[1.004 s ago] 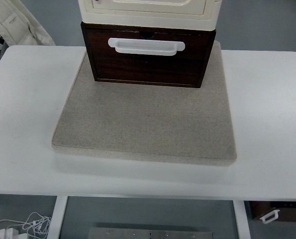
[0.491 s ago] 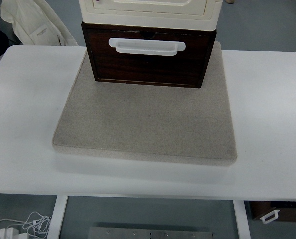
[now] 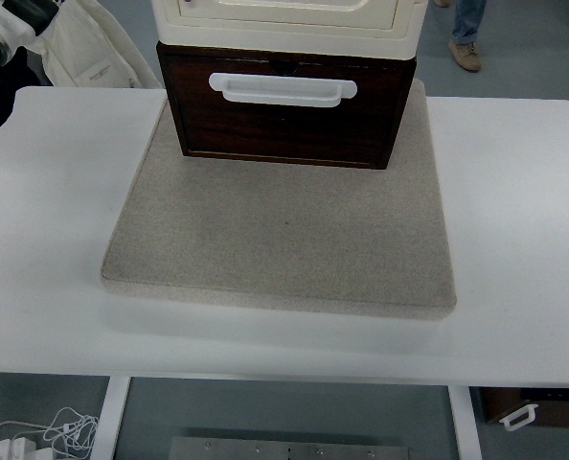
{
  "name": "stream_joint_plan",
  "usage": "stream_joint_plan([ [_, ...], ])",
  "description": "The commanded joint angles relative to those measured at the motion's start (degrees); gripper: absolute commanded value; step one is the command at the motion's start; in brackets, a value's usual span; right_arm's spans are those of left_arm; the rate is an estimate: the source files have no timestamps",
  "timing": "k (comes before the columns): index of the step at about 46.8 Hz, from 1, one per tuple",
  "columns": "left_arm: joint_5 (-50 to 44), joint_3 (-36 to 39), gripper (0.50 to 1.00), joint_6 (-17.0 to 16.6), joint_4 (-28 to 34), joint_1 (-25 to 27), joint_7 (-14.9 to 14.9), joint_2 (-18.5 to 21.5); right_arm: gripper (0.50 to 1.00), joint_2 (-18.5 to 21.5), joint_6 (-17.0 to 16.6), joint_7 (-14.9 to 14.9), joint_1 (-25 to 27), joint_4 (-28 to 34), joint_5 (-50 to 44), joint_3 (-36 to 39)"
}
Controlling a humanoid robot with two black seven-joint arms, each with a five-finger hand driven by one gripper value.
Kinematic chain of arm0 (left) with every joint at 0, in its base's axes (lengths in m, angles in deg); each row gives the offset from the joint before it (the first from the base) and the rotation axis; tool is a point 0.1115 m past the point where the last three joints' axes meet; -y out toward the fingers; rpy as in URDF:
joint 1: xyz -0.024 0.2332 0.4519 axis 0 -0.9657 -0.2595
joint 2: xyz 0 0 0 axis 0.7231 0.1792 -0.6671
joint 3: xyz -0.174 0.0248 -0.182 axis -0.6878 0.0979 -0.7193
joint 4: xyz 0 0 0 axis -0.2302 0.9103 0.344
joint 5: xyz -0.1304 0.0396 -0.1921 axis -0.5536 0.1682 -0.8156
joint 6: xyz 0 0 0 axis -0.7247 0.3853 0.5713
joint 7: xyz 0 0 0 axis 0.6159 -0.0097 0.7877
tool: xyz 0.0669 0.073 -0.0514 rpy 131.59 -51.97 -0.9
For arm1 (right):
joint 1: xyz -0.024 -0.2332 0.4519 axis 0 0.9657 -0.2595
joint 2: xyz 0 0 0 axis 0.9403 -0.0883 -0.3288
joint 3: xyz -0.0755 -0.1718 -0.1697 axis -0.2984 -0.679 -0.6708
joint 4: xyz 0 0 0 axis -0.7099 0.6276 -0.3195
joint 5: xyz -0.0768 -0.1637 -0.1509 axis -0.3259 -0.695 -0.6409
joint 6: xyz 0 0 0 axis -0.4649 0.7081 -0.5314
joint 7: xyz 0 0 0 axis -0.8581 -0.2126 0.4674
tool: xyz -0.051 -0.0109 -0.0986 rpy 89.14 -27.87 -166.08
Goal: Close the drawer under the combination cabinet
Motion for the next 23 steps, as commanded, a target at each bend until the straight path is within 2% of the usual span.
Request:
stream_joint_plan([
  [1,-2.6,-0.2,1.000,0.1,-0.4,-0.8,-0.1,-0.7,0.952,0.0,0.0,0.0,0.0,0.0,0.0,0.0],
  [7,-6.4,0.2,1.000,0.3,-0.2,-1.3,0.6,-1.0,0.952,0.0,0.0,0.0,-0.1,0.0,0.0,0.0],
  [23,-6.7,-0.4,1.000,0.2,-0.4,-2.1,-0.1,-4.0,0.952,0.0,0.0,0.0,0.0,0.0,0.0,0.4],
])
